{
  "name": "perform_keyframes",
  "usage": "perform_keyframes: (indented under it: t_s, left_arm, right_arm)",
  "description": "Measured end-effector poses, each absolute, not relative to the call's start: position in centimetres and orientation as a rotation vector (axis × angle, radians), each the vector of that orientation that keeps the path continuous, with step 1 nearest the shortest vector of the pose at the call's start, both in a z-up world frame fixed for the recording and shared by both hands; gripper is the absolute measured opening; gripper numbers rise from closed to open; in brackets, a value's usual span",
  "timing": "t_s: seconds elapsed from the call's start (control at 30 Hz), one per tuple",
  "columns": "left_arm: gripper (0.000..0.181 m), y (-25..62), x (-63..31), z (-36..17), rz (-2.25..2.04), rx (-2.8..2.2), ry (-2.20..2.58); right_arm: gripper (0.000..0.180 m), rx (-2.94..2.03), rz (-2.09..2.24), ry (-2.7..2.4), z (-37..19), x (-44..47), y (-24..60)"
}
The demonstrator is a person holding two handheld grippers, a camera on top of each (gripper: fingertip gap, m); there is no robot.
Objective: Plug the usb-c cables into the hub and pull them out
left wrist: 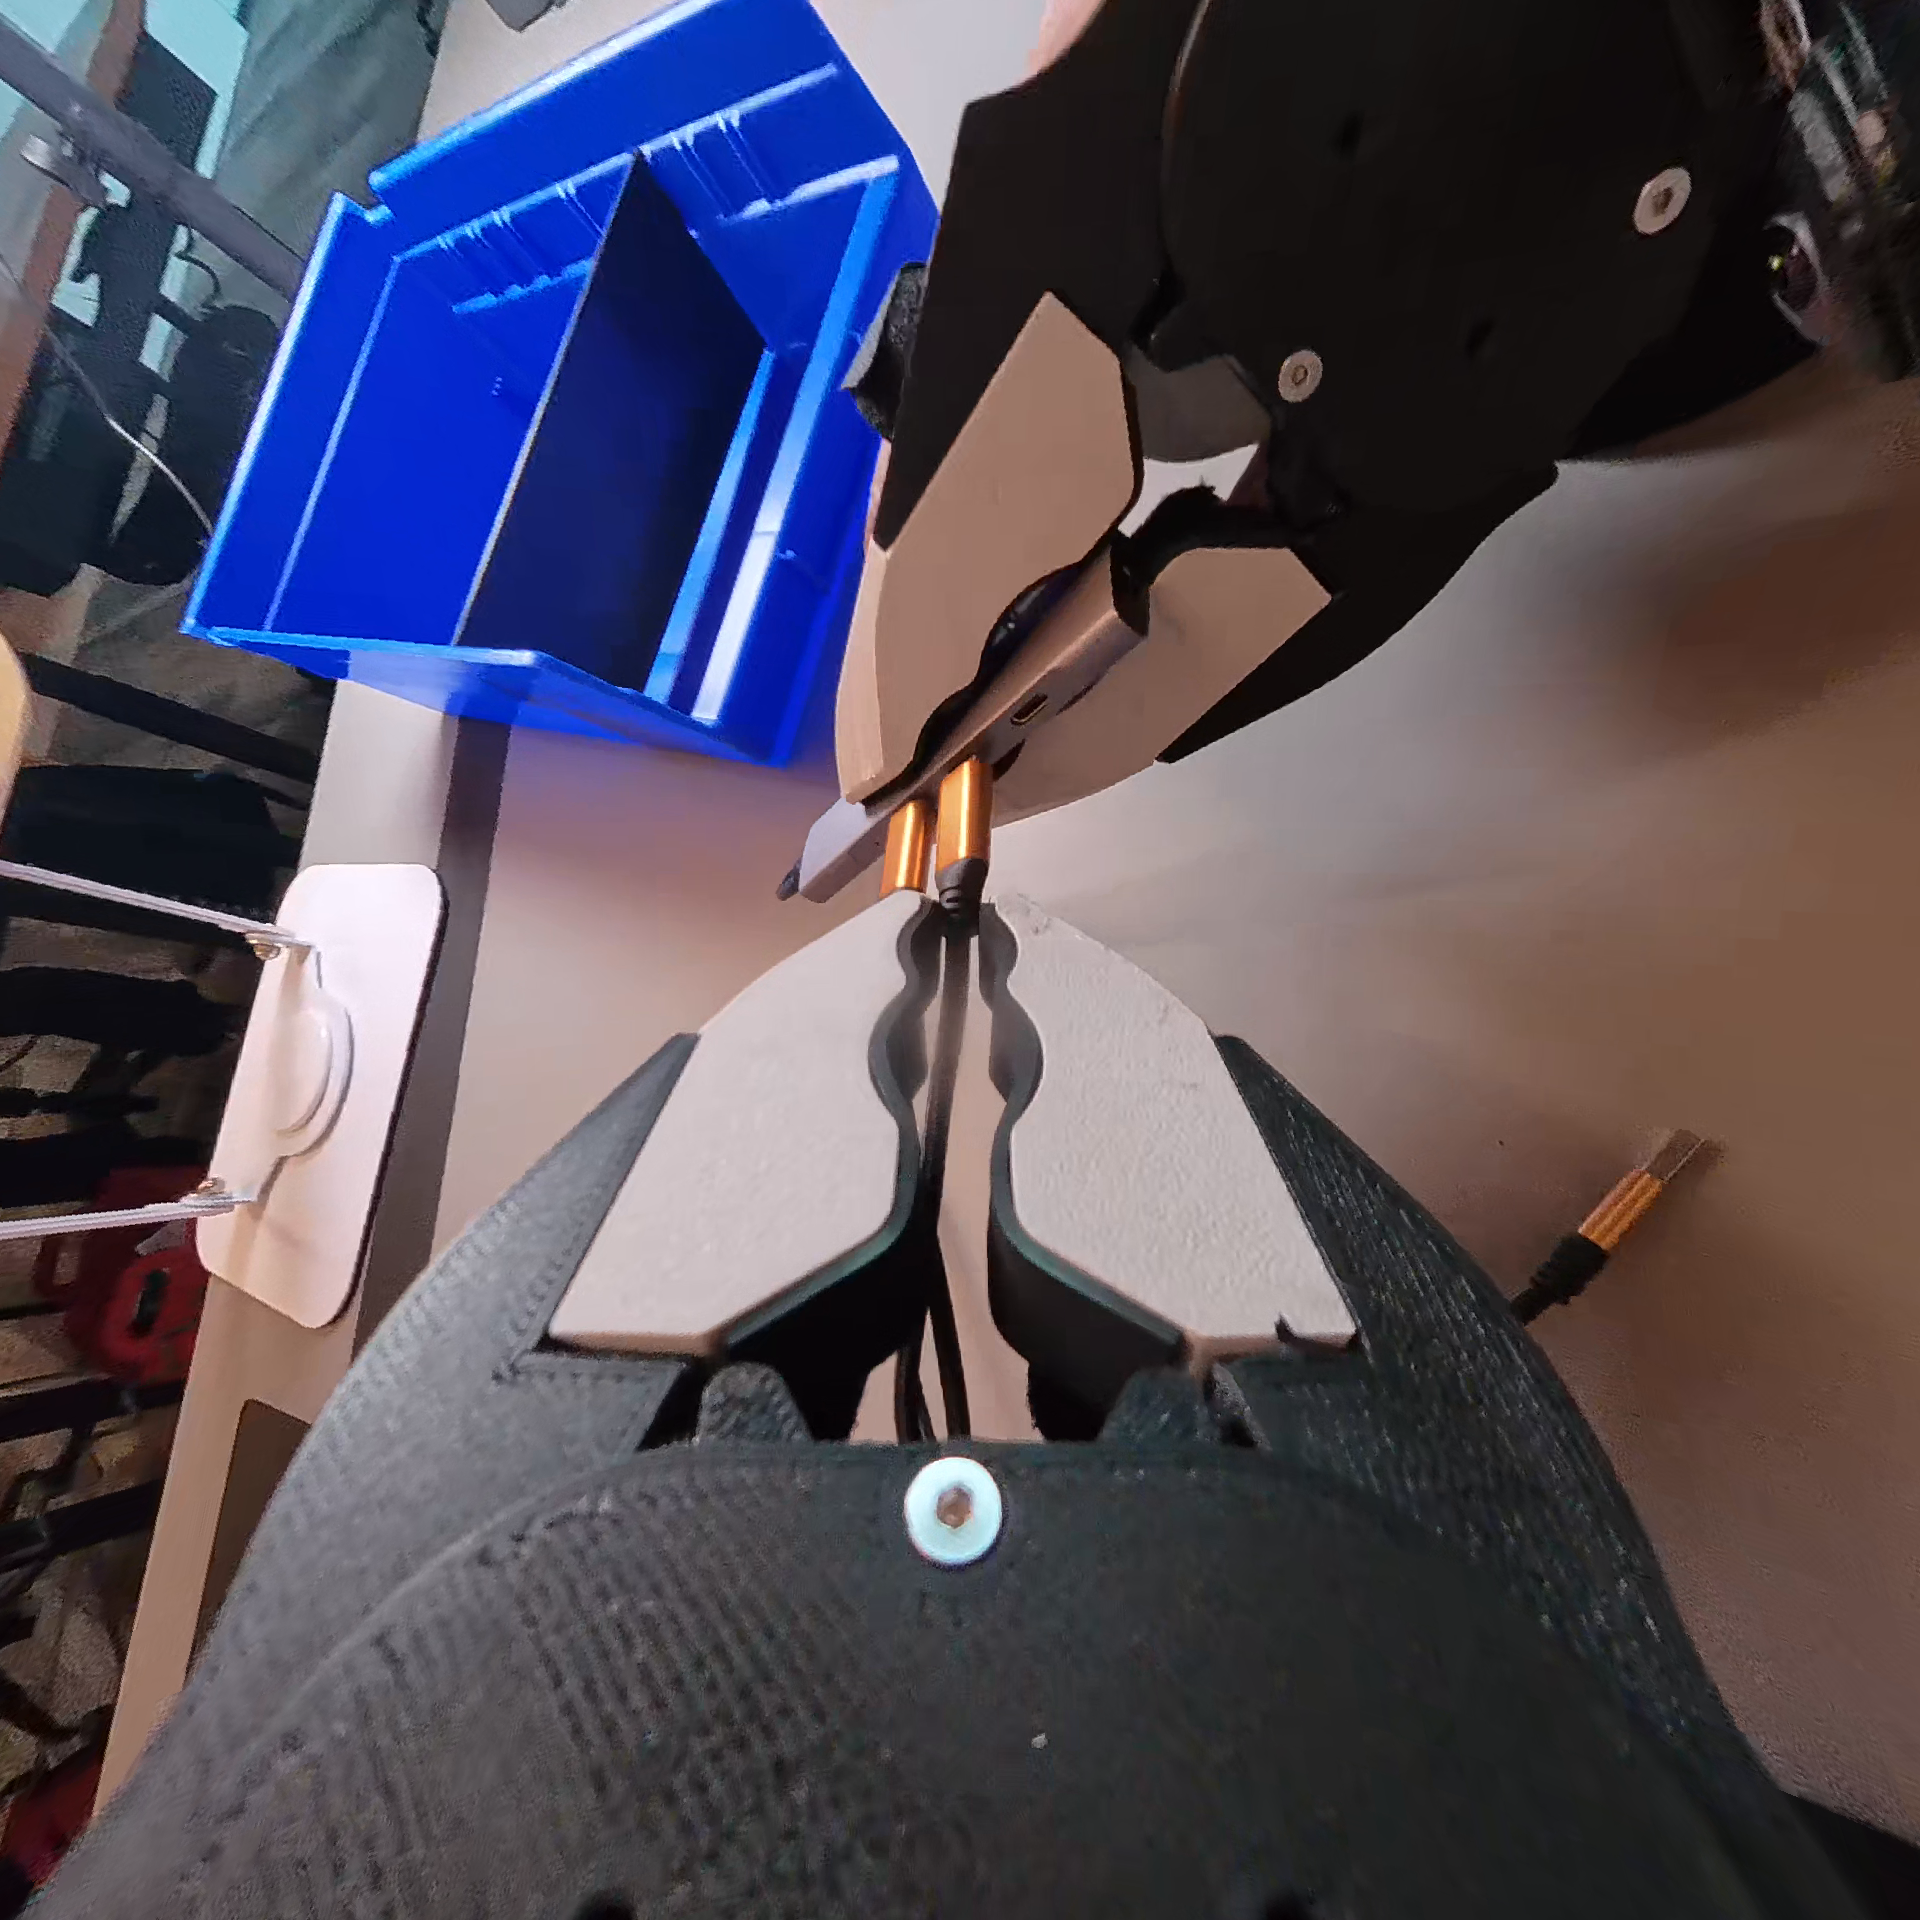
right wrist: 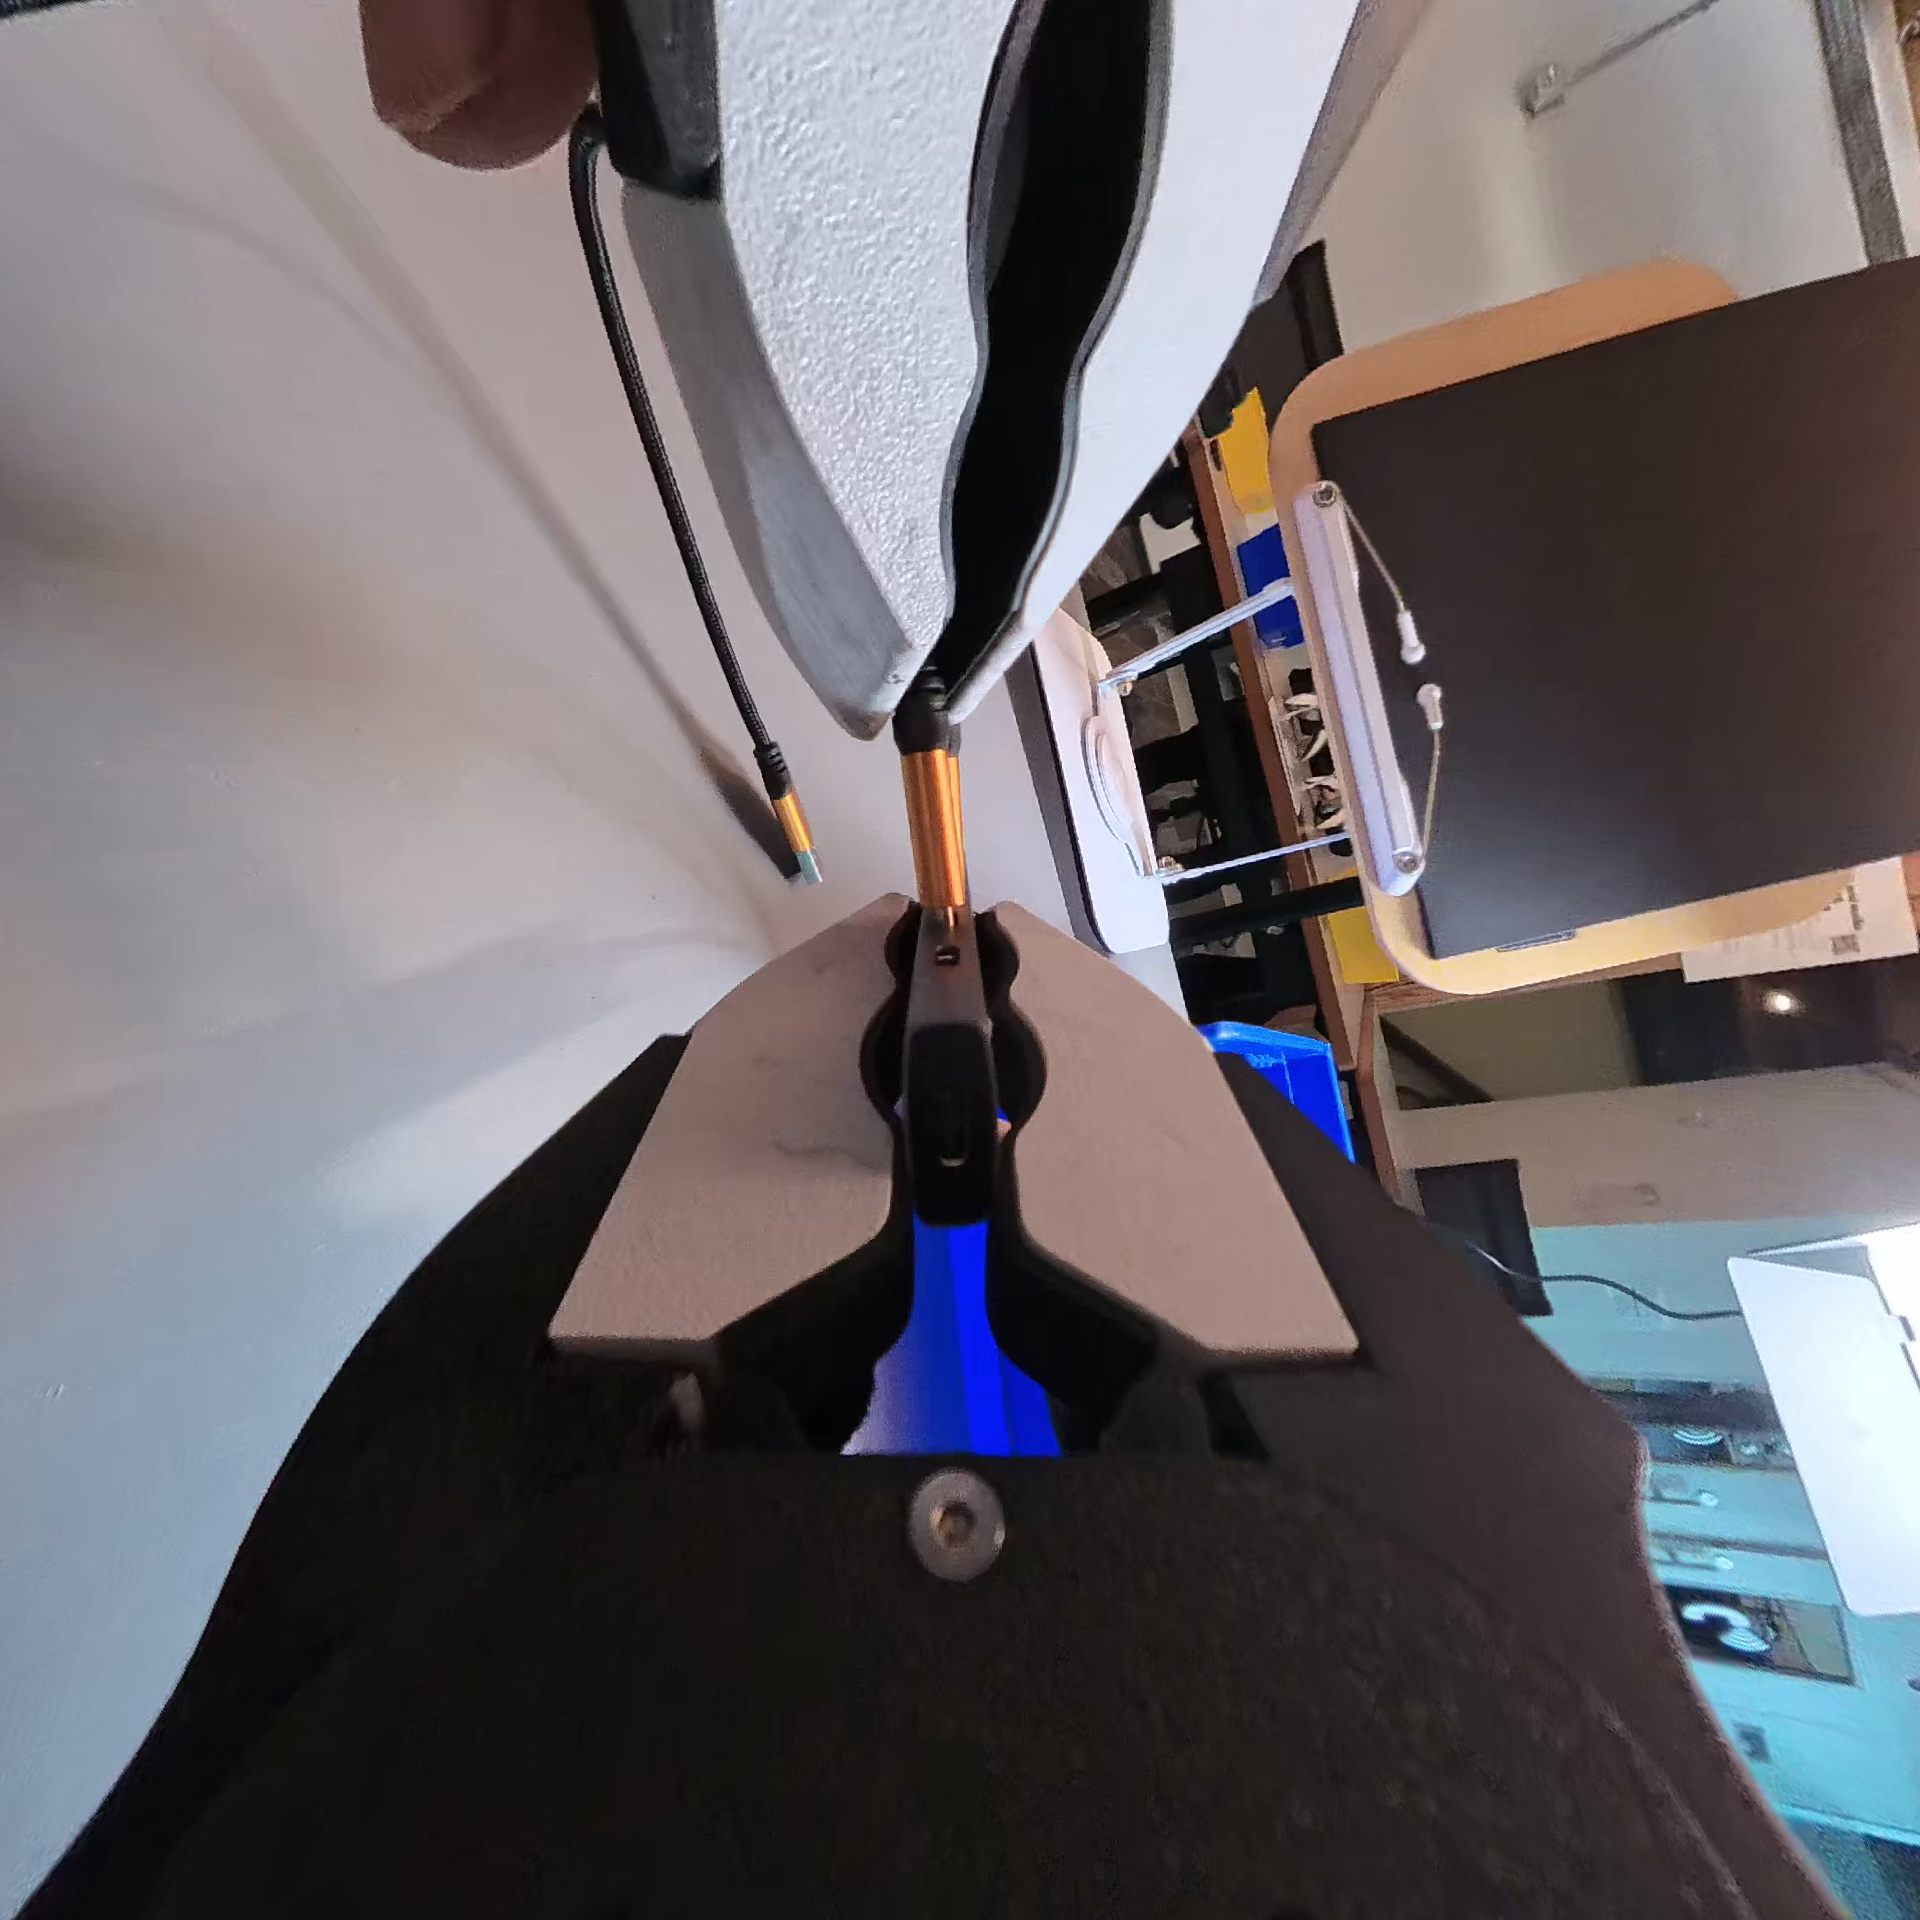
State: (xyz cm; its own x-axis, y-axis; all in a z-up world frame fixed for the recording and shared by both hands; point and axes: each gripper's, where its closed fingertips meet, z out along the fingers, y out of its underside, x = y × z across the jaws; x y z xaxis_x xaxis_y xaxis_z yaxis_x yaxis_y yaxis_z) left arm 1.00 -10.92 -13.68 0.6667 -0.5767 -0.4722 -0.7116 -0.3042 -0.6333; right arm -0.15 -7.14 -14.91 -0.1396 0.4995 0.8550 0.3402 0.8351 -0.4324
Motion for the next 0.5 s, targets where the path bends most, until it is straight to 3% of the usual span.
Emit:
perform_keyframes:
  t_s: [0.3,0.5]
  left_arm:
    - [0.008,-10.6,1.3,-13.7,0.202,-1.994,1.001]
    - [0.008,-10.9,1.4,-12.0,-0.034,-1.934,0.887]
  right_arm:
    - [0.01,-0.667,0.208,-1.783,-15.6,0.0,-7.4]
    - [0.01,-0.744,0.524,-1.776,-13.9,-0.1,-8.5]
